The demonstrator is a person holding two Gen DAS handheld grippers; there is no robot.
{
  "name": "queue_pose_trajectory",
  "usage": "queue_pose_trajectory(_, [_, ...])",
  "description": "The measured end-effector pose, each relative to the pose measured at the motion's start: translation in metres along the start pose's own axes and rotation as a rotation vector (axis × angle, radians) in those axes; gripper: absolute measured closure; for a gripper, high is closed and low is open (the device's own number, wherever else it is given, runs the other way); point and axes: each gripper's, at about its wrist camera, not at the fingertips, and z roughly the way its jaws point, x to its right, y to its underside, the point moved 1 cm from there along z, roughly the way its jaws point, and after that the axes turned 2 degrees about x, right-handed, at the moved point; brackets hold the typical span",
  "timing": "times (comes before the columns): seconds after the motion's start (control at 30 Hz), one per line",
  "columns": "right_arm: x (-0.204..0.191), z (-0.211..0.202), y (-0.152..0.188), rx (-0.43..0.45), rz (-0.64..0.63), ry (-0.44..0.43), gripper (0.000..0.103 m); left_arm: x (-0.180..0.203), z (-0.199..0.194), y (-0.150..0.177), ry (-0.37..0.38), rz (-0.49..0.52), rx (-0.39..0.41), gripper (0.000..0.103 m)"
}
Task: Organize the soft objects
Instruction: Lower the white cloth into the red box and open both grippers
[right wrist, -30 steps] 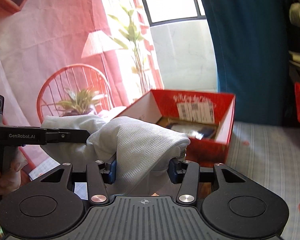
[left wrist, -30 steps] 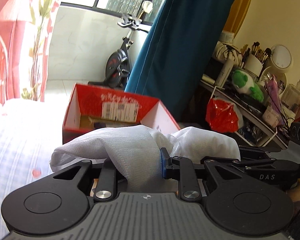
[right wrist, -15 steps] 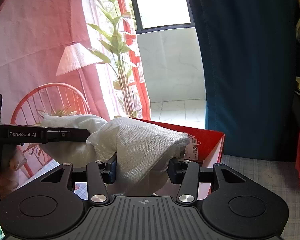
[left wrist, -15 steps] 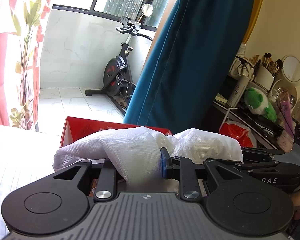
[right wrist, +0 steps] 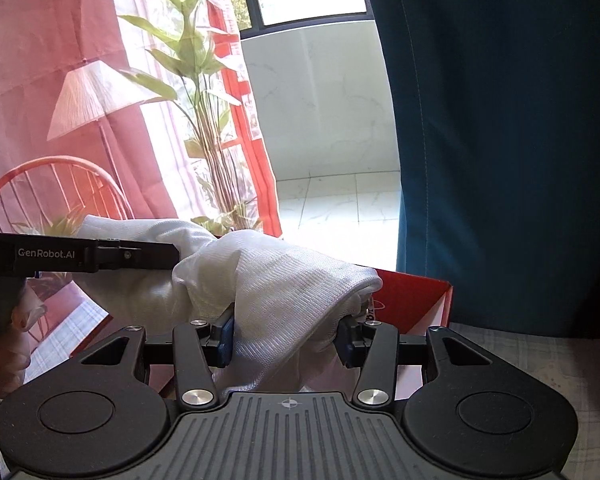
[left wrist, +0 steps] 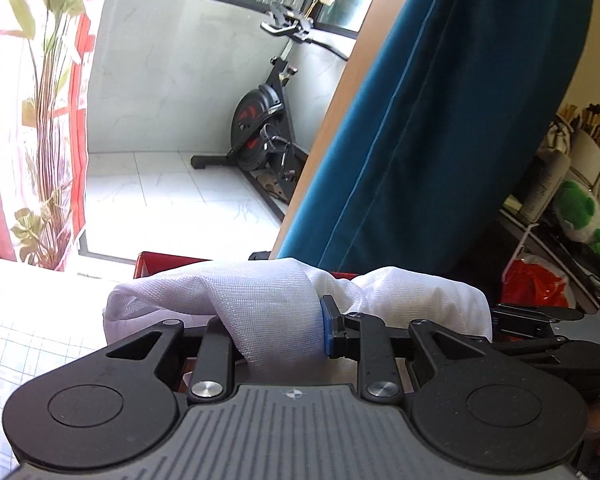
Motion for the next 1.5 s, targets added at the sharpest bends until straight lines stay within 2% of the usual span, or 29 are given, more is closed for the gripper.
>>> queue_pose_trajectory(0.23, [0.012,0.037,-0.002,-0.082,0.023,0.031,0.06,-0.014,0.025,0.001,-0.007,-0.027,-0.061,0.077])
queue_pose_trajectory(0.63, [0.018,0.081,-0.001,-0.176,0.065,0.071,0.063,-0.029,0.047,-0.007,-0.052,-0.033,-0.099,0.075])
queue_pose_trajectory(0.73, [0.02,0.09,0.0,-0.19,0.073,0.099,0.063,-0.031,0.049,-0.008,-0.067,-0.031,-0.098,0.071])
queue_pose_trajectory(0.83, [0.022,0.1,0.004,-0.226,0.071,0.135,0.064,-0.031,0.05,-0.007,-0.085,-0.022,-0.099,0.061])
queue_pose_trajectory(1.0, [0.019,0.109,0.014,-0.274,0.017,0.195,0.063,-0.031,0.048,-0.004,-0.111,-0.002,-0.105,0.054])
queue_pose_trajectory(1.17, [0.009,0.096,0.013,-0.239,-0.054,0.223,0.052,-0.022,0.038,-0.003,-0.132,0.032,-0.089,0.041])
queue_pose_trajectory(1.27, [0.003,0.078,0.012,-0.206,-0.075,0.224,0.044,-0.012,0.026,-0.006,-0.143,0.073,-0.066,0.03])
queue_pose_trajectory(1.33, [0.0,0.063,0.011,-0.181,-0.086,0.231,0.026,-0.004,0.015,-0.006,-0.154,0.096,-0.053,0.02])
queue_pose_trajectory(1.4, [-0.001,0.047,0.009,-0.145,-0.089,0.228,0.015,0.005,0.004,-0.005,-0.16,0.115,-0.041,0.007])
queue_pose_trajectory(1.43, [-0.001,0.036,0.009,-0.127,-0.082,0.223,0.008,0.008,-0.002,-0.005,-0.163,0.123,-0.035,0.006])
queue_pose_trajectory(1.5, [0.0,0.018,0.01,-0.088,-0.056,0.212,0.002,0.018,-0.015,-0.003,-0.172,0.14,-0.019,0.003])
